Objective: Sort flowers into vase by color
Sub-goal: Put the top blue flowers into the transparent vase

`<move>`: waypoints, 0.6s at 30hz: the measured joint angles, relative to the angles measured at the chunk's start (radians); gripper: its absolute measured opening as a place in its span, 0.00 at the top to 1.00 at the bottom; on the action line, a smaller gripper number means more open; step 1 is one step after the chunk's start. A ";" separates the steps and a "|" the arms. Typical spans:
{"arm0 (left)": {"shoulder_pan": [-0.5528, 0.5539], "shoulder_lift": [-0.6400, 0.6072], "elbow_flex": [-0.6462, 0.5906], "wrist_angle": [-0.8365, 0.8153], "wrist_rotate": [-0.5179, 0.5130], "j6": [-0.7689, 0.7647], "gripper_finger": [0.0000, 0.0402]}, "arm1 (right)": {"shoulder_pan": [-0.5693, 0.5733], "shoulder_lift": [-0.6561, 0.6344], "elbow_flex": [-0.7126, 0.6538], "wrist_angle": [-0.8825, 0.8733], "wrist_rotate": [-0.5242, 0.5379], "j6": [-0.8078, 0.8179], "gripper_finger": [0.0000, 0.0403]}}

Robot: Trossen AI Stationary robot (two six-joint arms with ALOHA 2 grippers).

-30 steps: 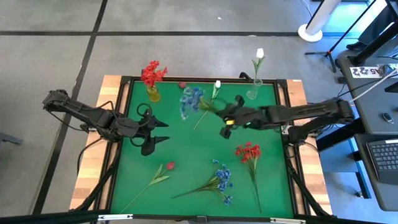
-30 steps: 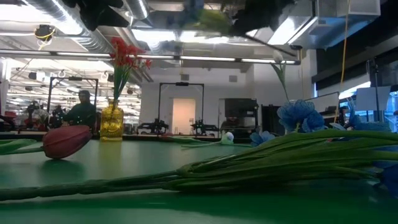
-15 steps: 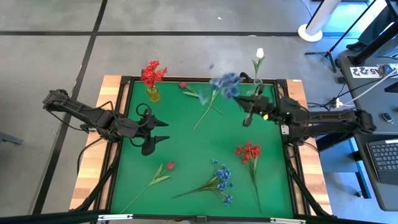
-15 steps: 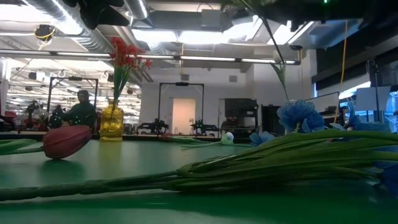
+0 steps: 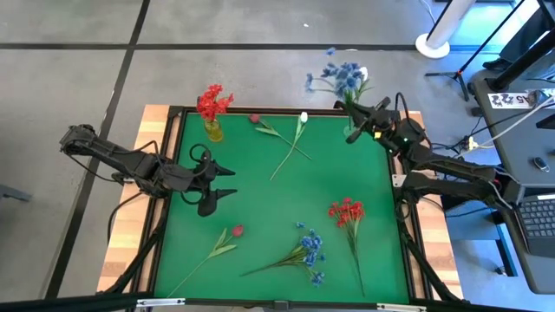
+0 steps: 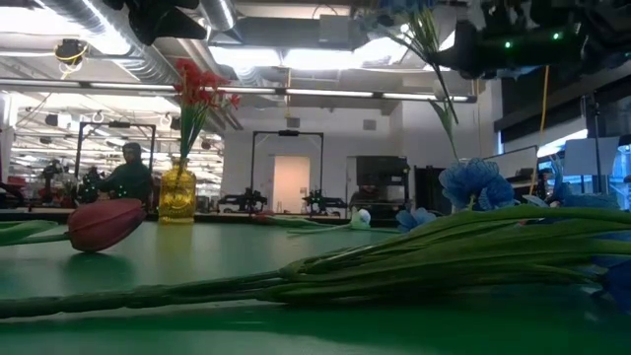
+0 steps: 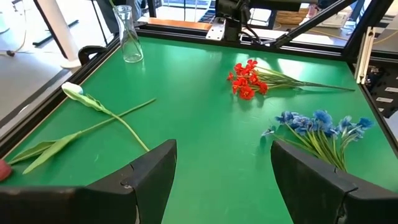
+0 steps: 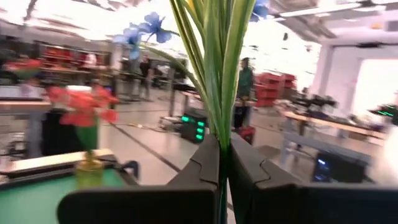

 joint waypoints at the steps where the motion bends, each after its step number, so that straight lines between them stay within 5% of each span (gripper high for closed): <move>1: 0.000 0.000 0.000 0.000 0.000 0.000 0.37 | -0.028 0.000 -0.008 0.003 0.000 0.004 0.98; 18: 0.000 0.000 0.000 0.012 0.000 -0.005 0.37 | -0.344 0.000 -0.144 0.202 -0.105 0.043 0.97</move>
